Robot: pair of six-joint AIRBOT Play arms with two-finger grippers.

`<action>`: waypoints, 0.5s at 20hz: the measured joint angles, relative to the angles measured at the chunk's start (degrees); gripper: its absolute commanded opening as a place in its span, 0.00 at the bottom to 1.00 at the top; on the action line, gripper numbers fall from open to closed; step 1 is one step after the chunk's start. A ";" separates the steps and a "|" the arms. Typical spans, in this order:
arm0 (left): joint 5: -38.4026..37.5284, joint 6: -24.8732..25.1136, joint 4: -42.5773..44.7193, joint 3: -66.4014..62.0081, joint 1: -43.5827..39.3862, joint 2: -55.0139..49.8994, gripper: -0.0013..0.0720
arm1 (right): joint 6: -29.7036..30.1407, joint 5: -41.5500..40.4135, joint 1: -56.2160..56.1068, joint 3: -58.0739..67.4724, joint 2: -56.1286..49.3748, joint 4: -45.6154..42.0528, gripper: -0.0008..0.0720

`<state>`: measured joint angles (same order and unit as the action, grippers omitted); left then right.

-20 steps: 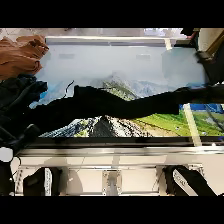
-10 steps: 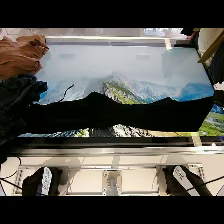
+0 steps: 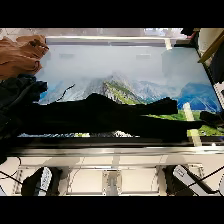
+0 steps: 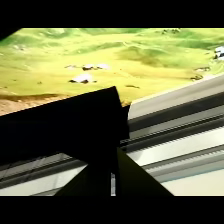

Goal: Fold the clothes and pants, and hang the long-sleeved shirts on hangers.

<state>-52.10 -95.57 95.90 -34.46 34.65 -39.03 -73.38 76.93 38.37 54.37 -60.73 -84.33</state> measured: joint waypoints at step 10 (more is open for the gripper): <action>-0.79 0.00 1.07 -0.07 3.13 -0.24 0.05 | 1.81 -18.60 0.46 -3.43 -6.88 17.18 0.28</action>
<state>-52.88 -95.57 96.97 -34.52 37.78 -39.27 -71.57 58.33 38.83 50.94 -67.61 -67.16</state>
